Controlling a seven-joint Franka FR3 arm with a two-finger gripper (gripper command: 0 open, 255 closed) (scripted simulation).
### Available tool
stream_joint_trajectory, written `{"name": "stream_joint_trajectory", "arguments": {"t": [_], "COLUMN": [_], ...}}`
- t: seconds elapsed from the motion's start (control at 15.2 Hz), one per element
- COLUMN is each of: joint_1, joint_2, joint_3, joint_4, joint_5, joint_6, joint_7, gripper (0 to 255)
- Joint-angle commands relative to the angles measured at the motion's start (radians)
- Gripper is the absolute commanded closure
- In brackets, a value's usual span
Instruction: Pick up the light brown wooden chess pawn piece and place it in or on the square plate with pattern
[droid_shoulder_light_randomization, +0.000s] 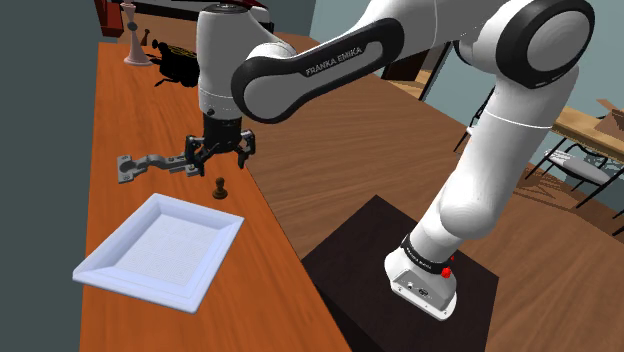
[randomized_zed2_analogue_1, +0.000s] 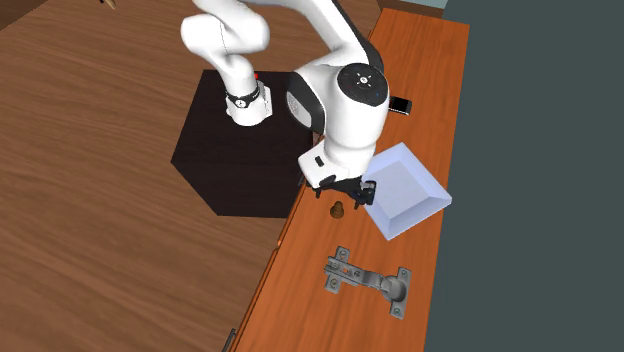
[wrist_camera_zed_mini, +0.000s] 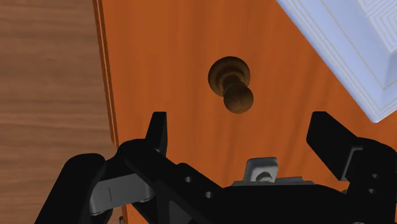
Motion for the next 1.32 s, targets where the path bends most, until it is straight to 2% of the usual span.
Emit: {"name": "stream_joint_trajectory", "arguments": {"t": [0.0, 0.4, 0.86, 0.92, 1.25], "joint_1": [0.008, 0.015, 0.015, 0.015, 0.015], "joint_2": [0.033, 0.077, 0.077, 0.077, 0.077], "joint_3": [-0.003, -0.013, -0.013, -0.013, -0.013], "joint_4": [0.007, -0.019, -0.019, -0.019, -0.019], "joint_5": [-0.023, -0.058, -0.058, -0.058, -0.058], "joint_6": [0.020, 0.082, 0.082, 0.082, 0.082], "joint_7": [0.022, 0.046, 0.046, 0.046, 0.046], "gripper": [0, 0, 0, 255, 255]}}
